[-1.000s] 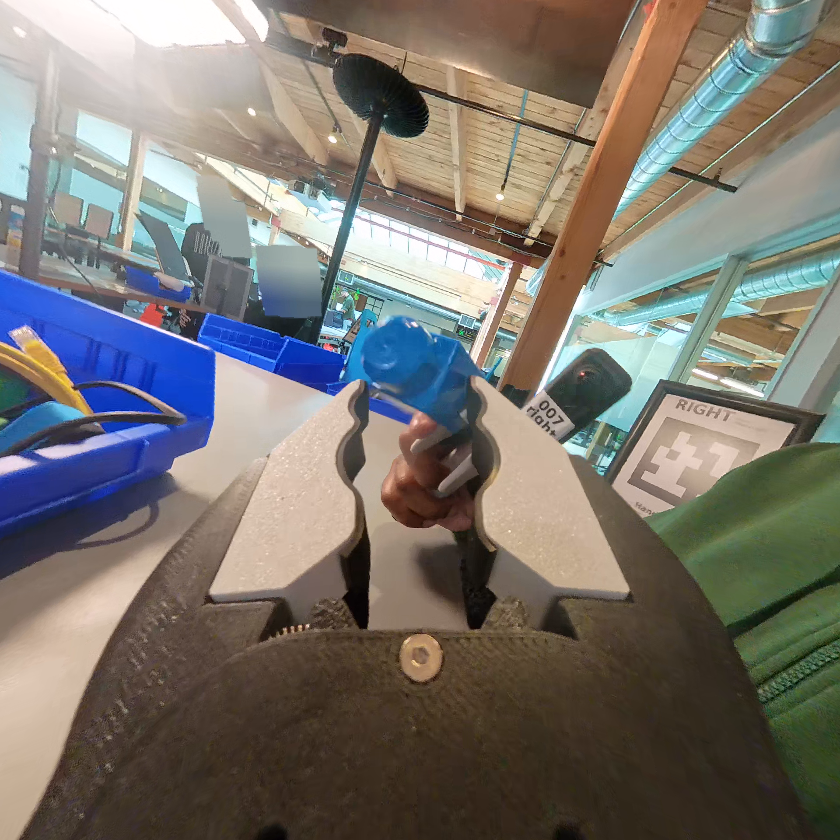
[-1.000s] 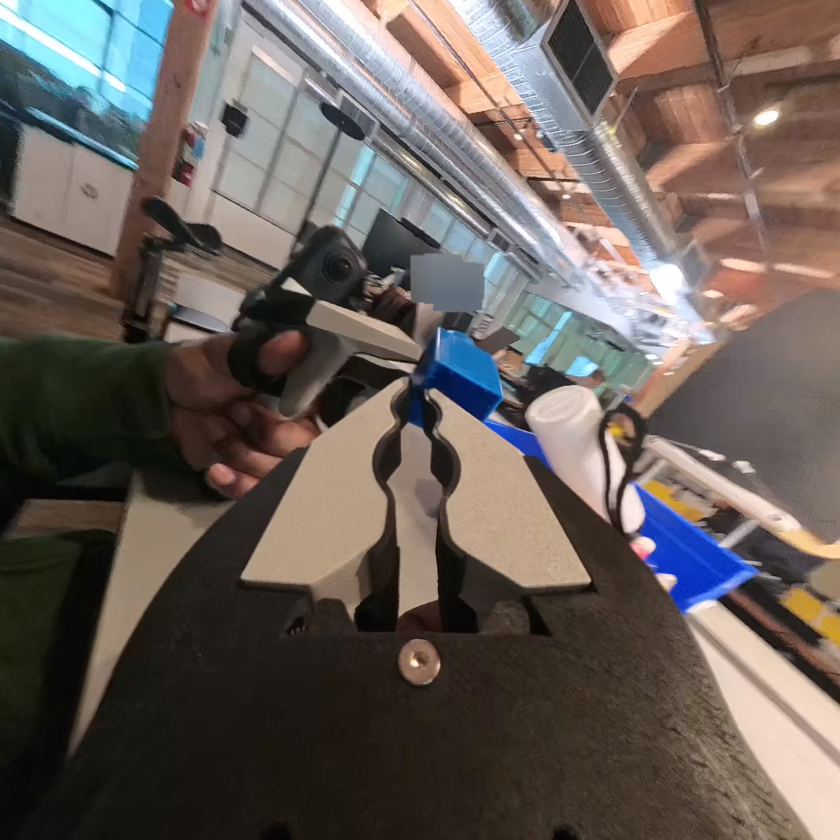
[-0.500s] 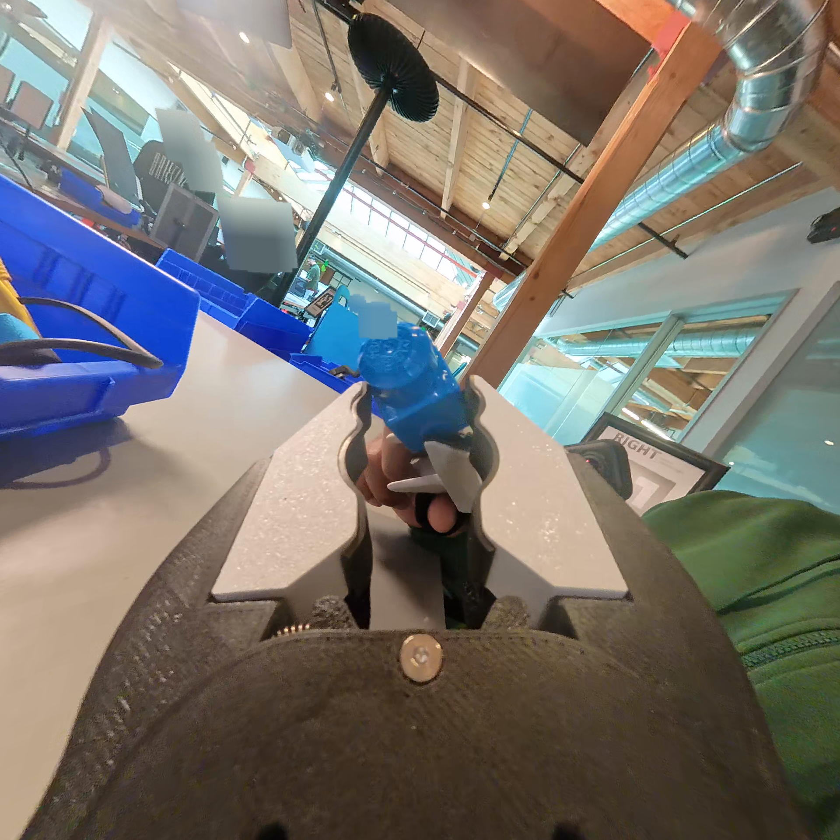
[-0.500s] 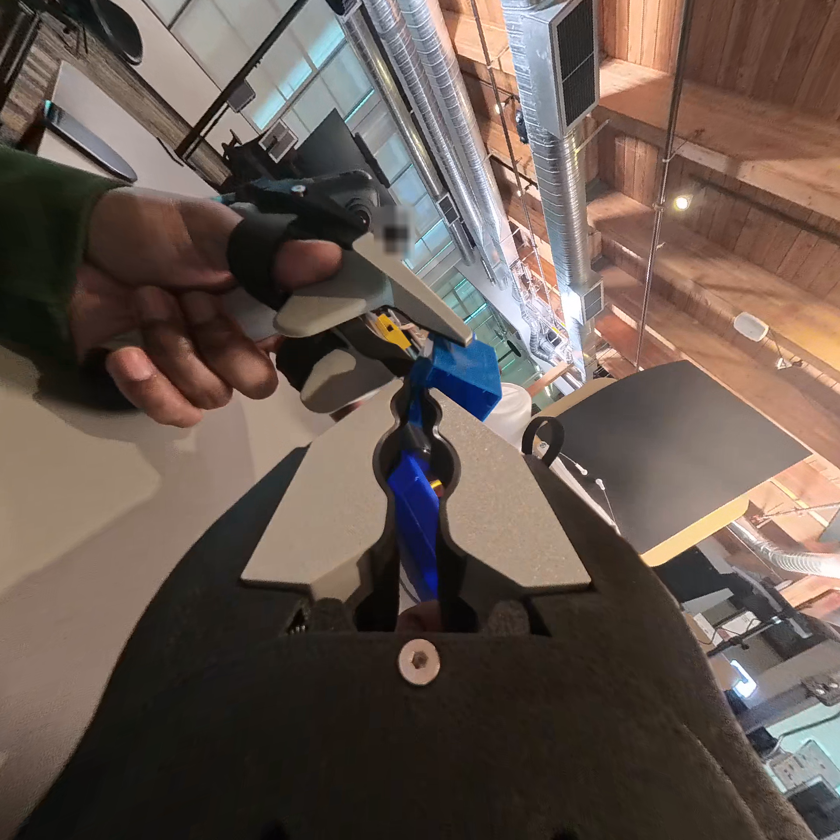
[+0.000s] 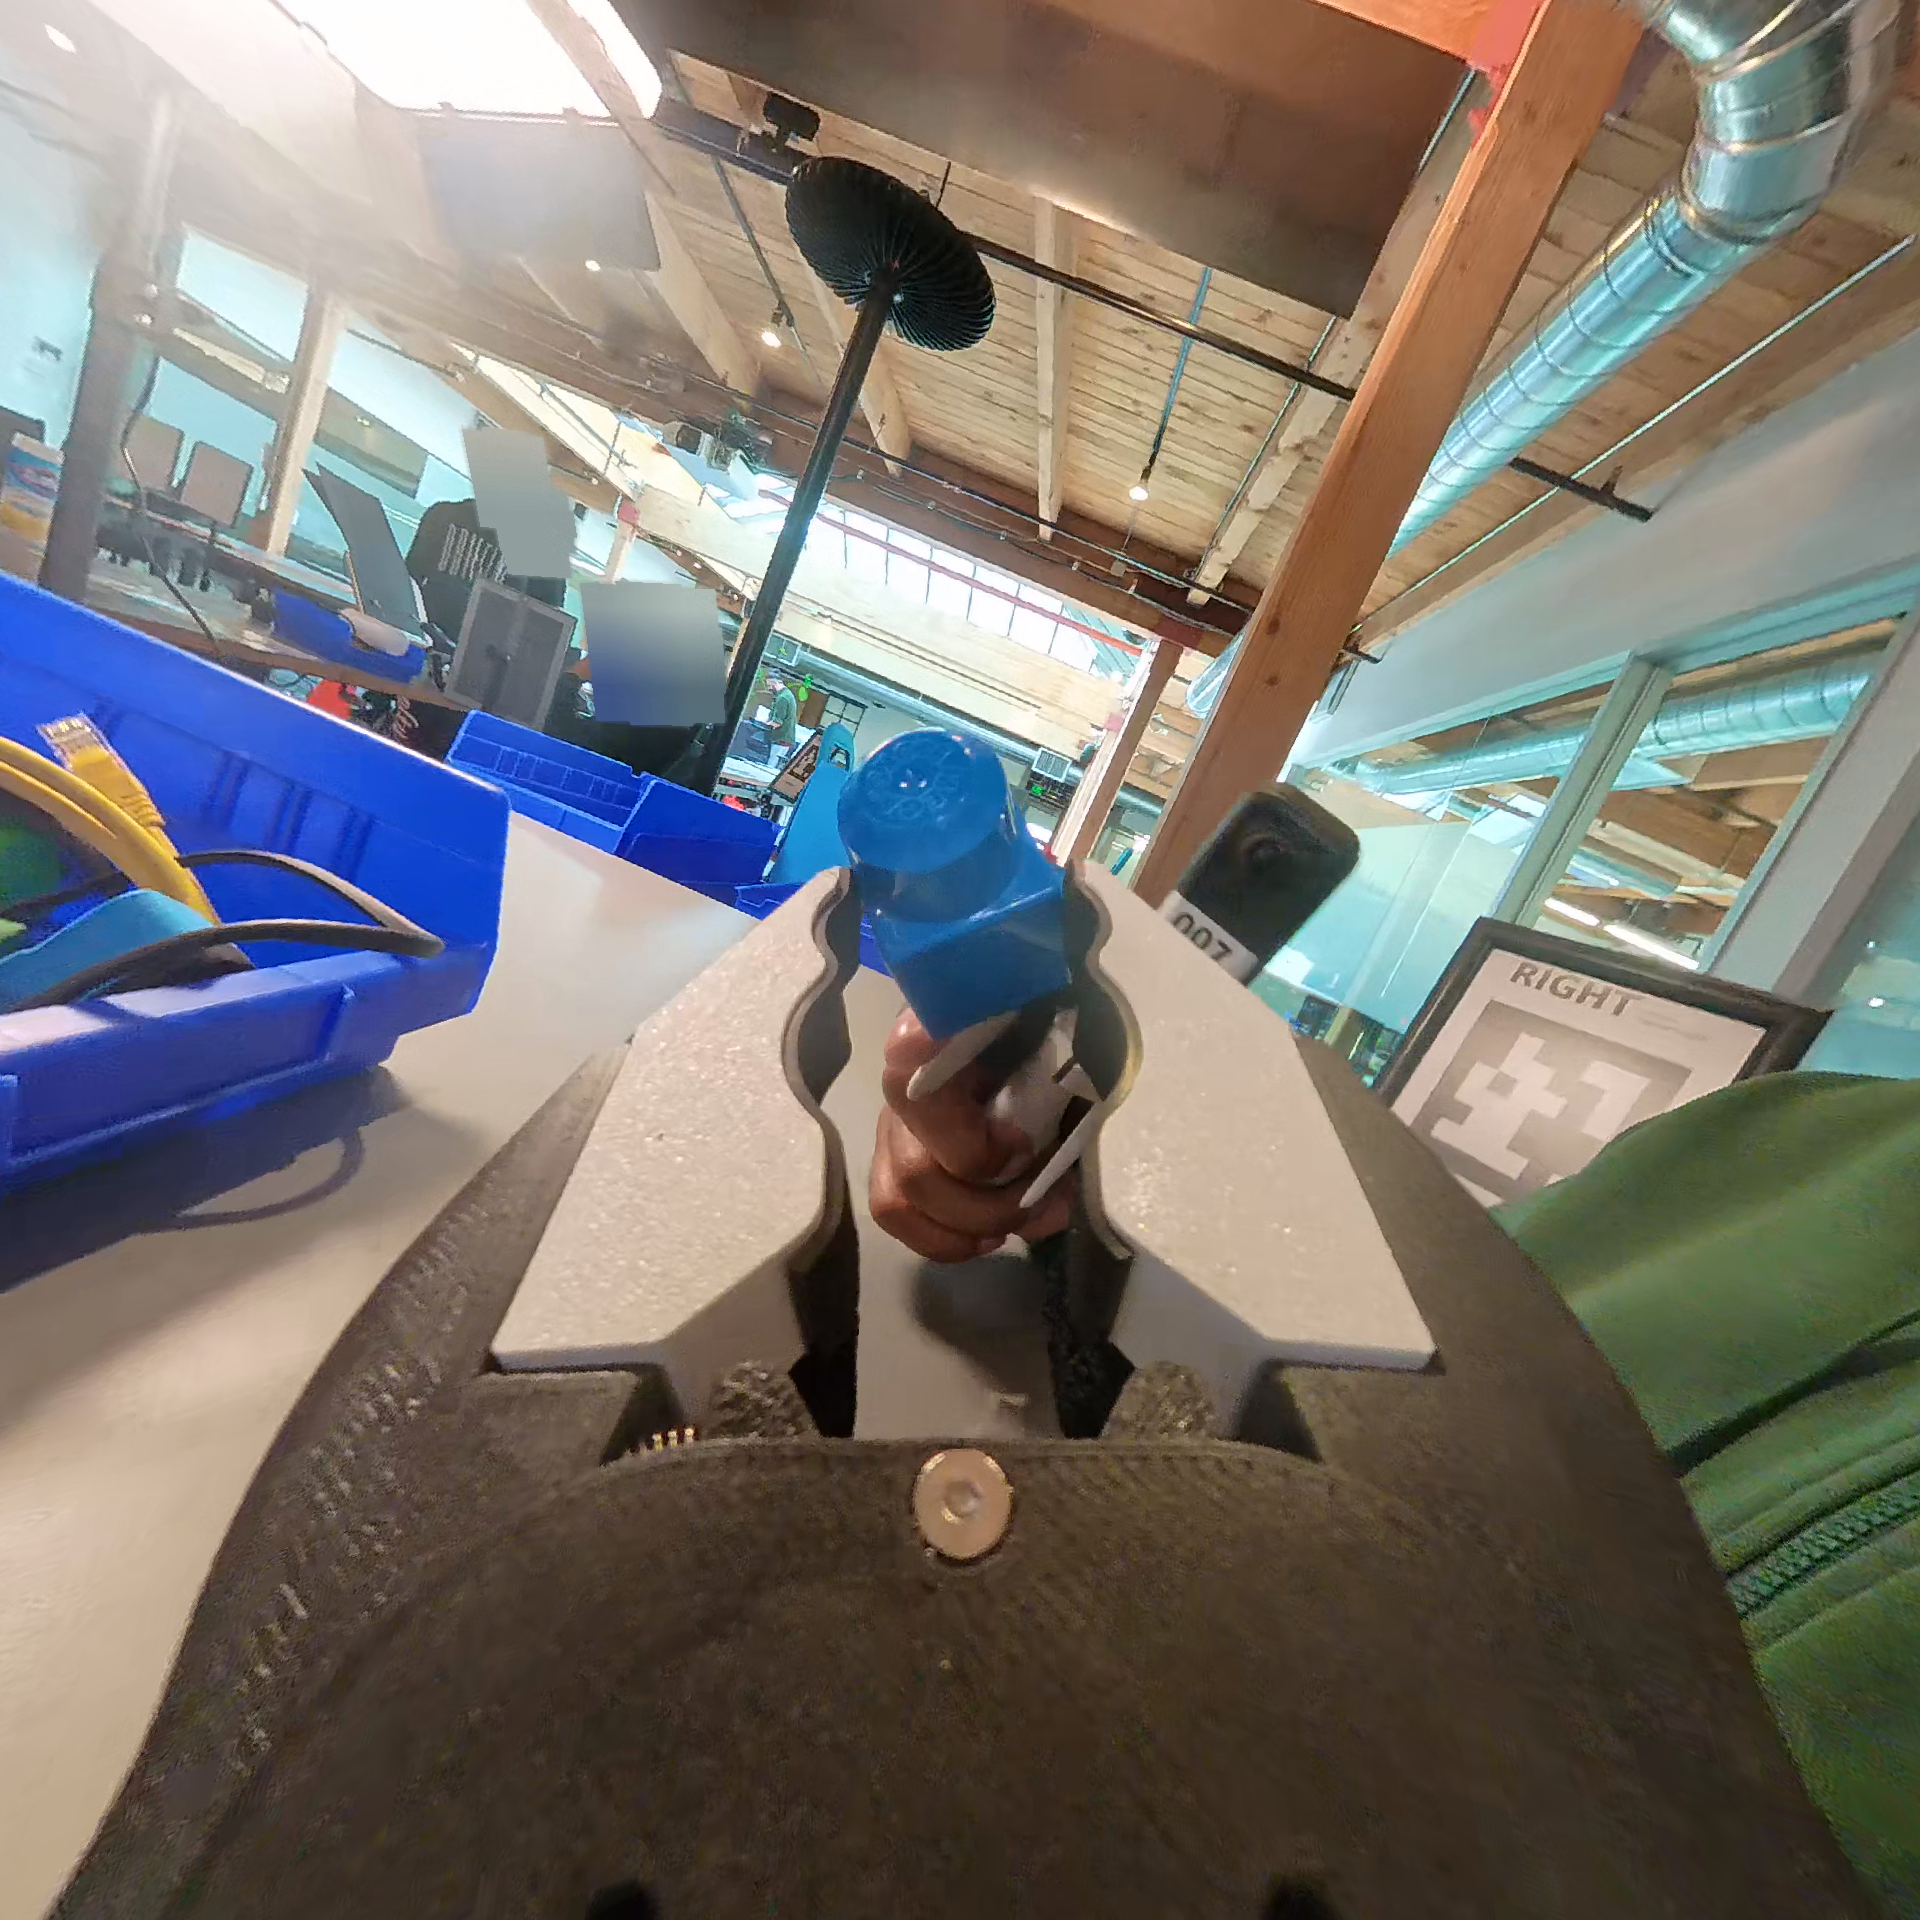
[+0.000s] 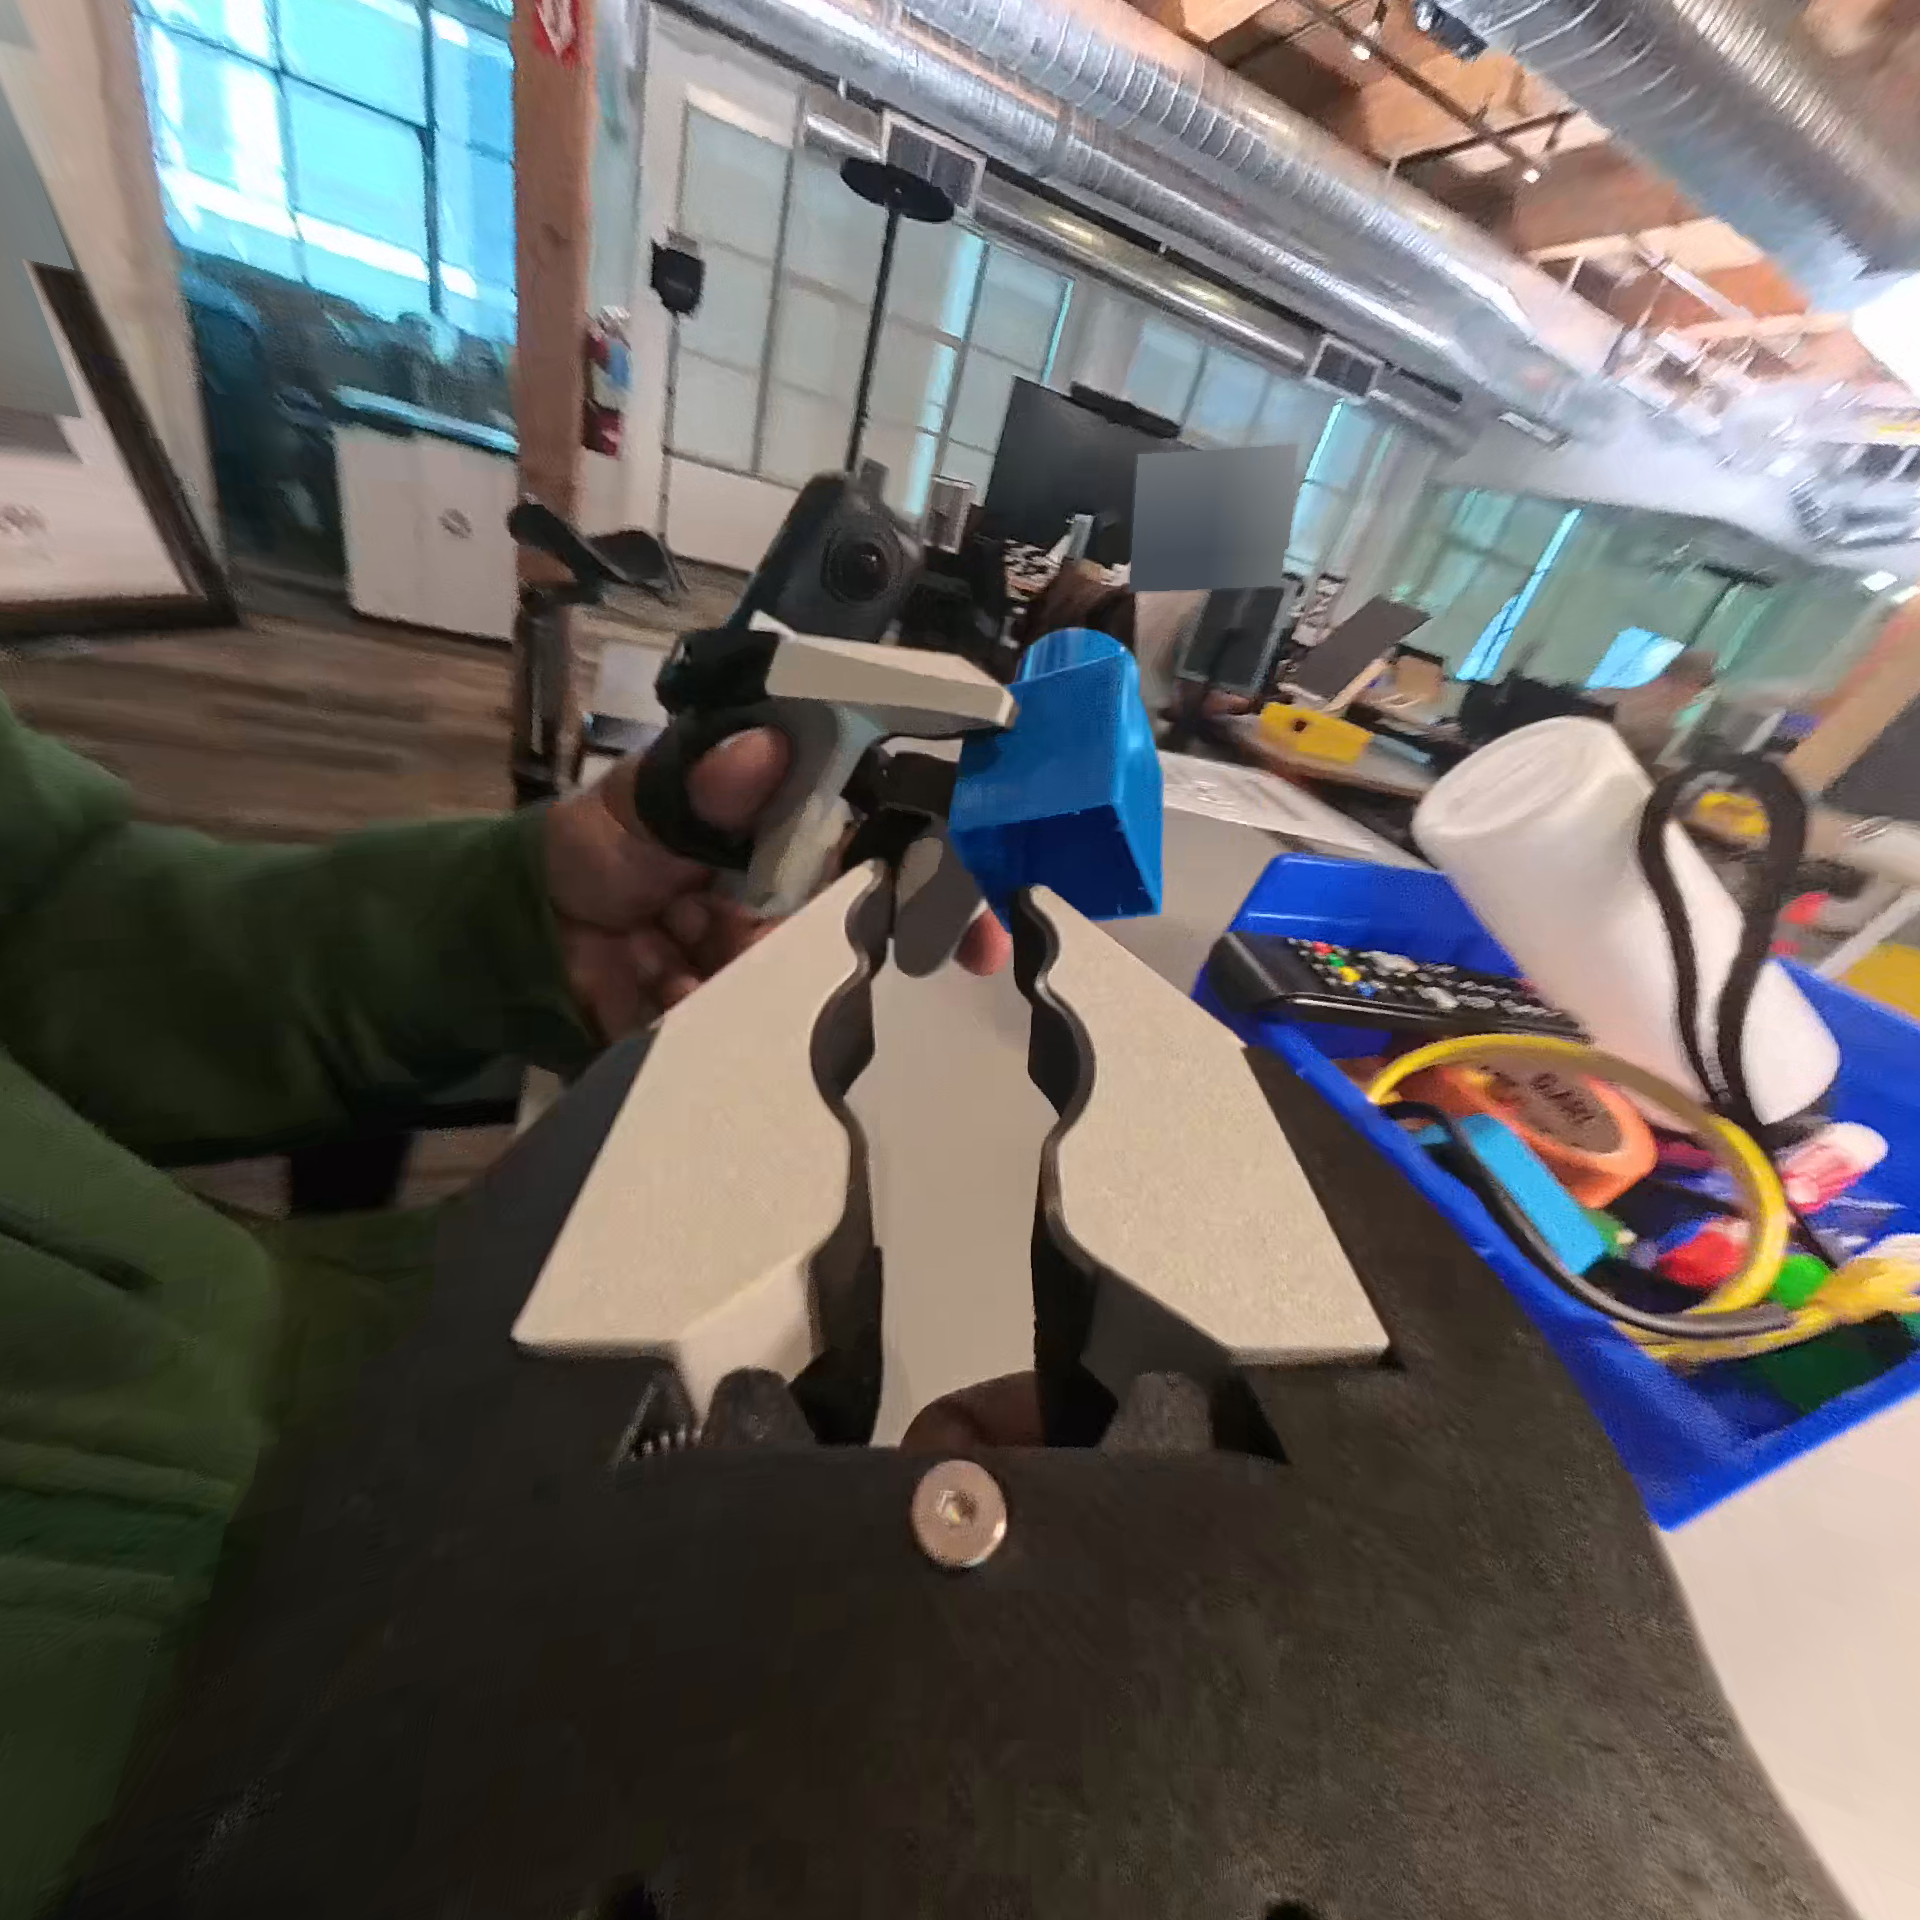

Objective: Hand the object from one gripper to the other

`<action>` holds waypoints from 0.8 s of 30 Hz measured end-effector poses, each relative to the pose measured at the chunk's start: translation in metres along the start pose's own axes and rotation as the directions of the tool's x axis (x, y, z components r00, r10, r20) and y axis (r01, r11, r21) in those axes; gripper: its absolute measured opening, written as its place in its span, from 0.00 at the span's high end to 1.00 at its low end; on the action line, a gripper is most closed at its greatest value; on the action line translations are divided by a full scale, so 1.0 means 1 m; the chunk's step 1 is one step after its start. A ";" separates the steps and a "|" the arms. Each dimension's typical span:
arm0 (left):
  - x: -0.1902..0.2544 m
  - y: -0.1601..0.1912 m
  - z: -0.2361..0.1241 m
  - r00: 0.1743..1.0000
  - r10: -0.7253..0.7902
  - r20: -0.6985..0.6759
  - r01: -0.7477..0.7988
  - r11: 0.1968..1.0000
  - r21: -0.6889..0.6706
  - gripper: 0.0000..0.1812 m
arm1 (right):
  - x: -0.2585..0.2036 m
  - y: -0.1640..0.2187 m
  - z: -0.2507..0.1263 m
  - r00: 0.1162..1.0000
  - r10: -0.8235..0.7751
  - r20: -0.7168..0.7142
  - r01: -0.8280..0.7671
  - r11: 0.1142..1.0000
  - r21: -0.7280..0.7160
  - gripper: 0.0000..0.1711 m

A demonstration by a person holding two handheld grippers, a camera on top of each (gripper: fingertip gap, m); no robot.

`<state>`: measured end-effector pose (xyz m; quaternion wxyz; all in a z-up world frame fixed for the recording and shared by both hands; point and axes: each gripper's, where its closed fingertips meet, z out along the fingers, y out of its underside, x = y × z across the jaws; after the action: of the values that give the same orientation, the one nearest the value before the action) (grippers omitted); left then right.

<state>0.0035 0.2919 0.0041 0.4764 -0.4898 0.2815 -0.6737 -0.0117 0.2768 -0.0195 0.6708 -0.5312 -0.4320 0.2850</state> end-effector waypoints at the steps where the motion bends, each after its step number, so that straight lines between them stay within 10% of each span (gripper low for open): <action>1: 0.001 0.001 0.001 1.000 0.011 -0.003 -0.011 1.000 -0.002 0.78 | 0.000 -0.002 -0.001 0.998 0.051 0.019 -0.052 0.999 0.013 0.86; 9: 0.007 0.010 0.006 0.996 0.087 -0.007 -0.087 0.995 -0.050 0.78 | 0.009 -0.015 -0.009 0.963 0.255 0.085 -0.262 0.961 0.087 0.89; 24: -0.006 0.012 0.005 0.997 -0.068 0.028 0.070 0.995 -0.065 0.69 | 0.014 0.003 0.001 0.921 -0.339 -0.190 0.332 0.941 -0.070 0.99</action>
<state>0.0133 0.2935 -0.0066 0.4401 -0.5232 0.2805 -0.6737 -0.0063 0.2897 -0.0185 0.7398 -0.4873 -0.4523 0.1033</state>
